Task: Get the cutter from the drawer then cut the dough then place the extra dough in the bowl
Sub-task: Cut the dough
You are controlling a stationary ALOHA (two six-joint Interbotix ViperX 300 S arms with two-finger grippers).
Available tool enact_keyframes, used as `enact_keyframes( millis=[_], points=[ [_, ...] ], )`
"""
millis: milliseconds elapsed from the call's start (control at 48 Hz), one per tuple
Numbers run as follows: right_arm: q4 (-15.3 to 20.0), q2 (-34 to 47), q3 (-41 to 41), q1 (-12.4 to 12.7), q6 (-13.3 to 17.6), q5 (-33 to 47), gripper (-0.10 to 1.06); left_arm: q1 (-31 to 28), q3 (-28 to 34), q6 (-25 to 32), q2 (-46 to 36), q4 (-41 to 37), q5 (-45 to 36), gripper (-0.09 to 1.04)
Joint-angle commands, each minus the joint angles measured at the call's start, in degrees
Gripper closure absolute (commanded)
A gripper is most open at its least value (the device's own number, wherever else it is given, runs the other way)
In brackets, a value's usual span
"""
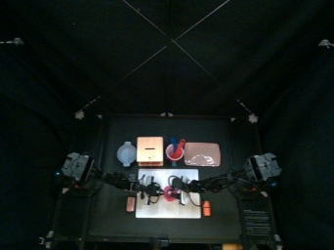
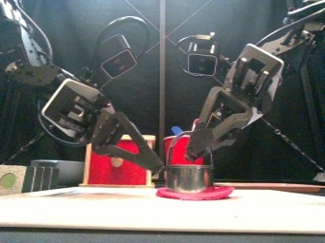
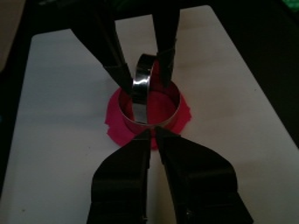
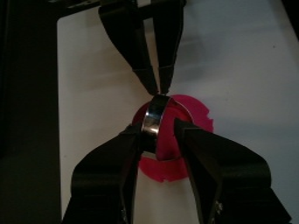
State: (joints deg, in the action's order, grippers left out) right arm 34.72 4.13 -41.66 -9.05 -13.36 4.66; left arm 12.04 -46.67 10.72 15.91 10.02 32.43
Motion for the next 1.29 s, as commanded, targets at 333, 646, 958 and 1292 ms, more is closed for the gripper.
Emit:
enact_keyframes(
  millis=[333, 646, 958, 1292],
  points=[
    [0.0, -2.4, 3.4, 1.2, -0.1, -4.2, 0.23, -1.7, 1.1, 1.2, 0.3, -0.3, 3.1, 0.39],
    [0.0, -1.8, 3.7, 1.2, 0.0, -4.4, 0.23, -1.8, 1.6, 1.7, 2.4, -0.1, 2.2, 0.39],
    [-0.1, -0.9, 4.7, 1.2, -0.2, -4.9, 0.33, -1.7, 1.7, 1.7, 2.4, 0.0, 2.2, 0.39],
    [-1.8, 0.7, 6.7, 1.3, -0.1, -8.6, 0.56, -1.7, 1.5, 1.7, 2.4, 0.0, 2.1, 0.39]
  ],
)
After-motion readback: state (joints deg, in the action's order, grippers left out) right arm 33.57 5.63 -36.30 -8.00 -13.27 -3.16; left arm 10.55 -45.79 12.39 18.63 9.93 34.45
